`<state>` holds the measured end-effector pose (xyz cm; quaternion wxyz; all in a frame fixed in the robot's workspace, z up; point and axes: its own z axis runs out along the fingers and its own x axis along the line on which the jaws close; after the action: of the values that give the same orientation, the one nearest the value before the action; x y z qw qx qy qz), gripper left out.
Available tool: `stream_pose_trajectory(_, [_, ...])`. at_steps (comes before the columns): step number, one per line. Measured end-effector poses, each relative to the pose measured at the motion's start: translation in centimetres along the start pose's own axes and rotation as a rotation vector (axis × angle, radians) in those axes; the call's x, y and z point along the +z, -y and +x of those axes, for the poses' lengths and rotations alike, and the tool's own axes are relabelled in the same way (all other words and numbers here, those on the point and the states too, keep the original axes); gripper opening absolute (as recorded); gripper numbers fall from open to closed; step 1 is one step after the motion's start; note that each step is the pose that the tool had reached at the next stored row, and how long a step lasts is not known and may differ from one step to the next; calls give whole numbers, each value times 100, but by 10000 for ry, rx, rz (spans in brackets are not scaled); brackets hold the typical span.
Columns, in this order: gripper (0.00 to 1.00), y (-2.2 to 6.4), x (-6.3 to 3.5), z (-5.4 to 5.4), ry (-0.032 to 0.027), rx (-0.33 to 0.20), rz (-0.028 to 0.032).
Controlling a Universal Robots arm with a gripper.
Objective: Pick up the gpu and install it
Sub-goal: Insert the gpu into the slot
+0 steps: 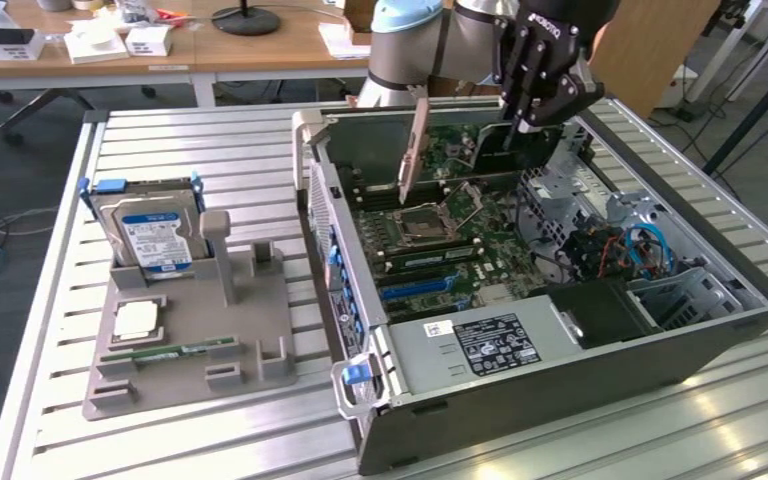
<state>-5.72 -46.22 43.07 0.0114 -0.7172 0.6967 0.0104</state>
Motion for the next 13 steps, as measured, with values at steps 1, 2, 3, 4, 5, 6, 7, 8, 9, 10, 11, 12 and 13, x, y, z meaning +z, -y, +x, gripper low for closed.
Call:
stream_pose_trajectory(1, [26,0,18,1,0,0,3])
stream_pose_trajectory(2, [26,0,36,1,1,0,5])
stream_pose_trajectory(3, [26,-1,52,1,0,1,4])
stream_pose_trajectory(4, [26,-1,65,1,0,10,5])
stream_pose_trajectory(5, [26,-1,77,1,0,24,5])
stream_pose_trajectory(6, [26,-1,91,1,1,43,6])
stream_pose_trajectory(7, [26,-1,105,0,0,65,6])
stream_pose_trajectory(8, [26,-1,120,0,0,86,8])
stream_pose_trajectory(9, [26,-1,136,0,0,108,8])
stream_pose_trajectory(10, [26,-1,151,0,0,126,9])
stream_pose_trajectory(11, [26,-1,167,1,2,143,10])
stream_pose_trajectory(12, [26,-1,183,1,1,161,10])
stream_pose_trajectory(13, [26,-1,201,1,1,178,10])
